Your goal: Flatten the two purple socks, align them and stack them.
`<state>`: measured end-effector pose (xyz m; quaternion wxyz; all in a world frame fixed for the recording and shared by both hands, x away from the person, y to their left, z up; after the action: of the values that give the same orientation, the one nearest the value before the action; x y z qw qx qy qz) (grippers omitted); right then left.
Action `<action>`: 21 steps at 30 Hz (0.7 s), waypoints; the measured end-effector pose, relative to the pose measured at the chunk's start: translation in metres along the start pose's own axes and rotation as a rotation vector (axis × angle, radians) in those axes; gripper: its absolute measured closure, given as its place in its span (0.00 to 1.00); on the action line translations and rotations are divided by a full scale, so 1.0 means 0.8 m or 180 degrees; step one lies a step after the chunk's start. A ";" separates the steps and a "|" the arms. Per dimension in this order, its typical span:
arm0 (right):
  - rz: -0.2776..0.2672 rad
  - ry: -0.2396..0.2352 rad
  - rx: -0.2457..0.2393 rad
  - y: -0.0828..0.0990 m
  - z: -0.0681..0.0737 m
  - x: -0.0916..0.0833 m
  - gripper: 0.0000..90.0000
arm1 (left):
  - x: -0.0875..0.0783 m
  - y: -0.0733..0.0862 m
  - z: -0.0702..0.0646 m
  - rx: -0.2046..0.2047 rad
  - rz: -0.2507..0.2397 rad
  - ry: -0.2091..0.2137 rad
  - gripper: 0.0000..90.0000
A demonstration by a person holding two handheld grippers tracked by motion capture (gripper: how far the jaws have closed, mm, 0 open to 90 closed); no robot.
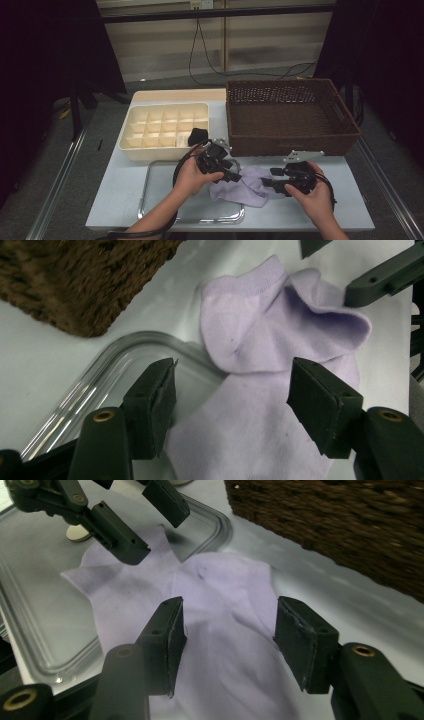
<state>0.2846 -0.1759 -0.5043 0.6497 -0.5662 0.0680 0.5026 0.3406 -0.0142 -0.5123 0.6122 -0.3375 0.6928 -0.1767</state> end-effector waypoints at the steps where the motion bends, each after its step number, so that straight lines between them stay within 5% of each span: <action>1: 0.0023 -0.0001 -0.0041 0.000 0.002 0.005 0.52 | -0.001 0.002 0.000 -0.0021 0.0003 -0.0030 0.40; 9: 0.0247 -0.0034 -0.0212 0.011 0.007 0.041 0.59 | -0.012 0.014 0.003 -0.0072 0.0011 -0.0072 0.43; 12: 0.0246 0.0112 -0.0428 0.012 0.003 0.048 0.84 | -0.018 0.021 0.005 -0.0105 0.0038 -0.0149 0.43; 15: 0.0298 0.0002 -0.0396 0.012 0.005 0.049 0.97 | -0.022 0.029 0.007 -0.0190 0.0028 -0.0155 0.43; 21: 0.0344 -0.0065 -0.0434 0.004 0.008 0.043 0.99 | -0.023 0.034 0.006 -0.0145 0.0091 -0.0171 0.43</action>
<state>0.2961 -0.1514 -0.5272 0.5823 -0.5994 0.0574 0.5462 0.3386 0.0188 -0.5175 0.6252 -0.3460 0.6848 -0.1429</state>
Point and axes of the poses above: each handheld gripper's, and its own axes: x roughly forward along the jaws, y roughly out of its underside, z roughly to its left, the point moved 8 cm from there along x, roughly forward along the jaws, and after that the axes turned 11 degrees about x, right-handed, at the moved point
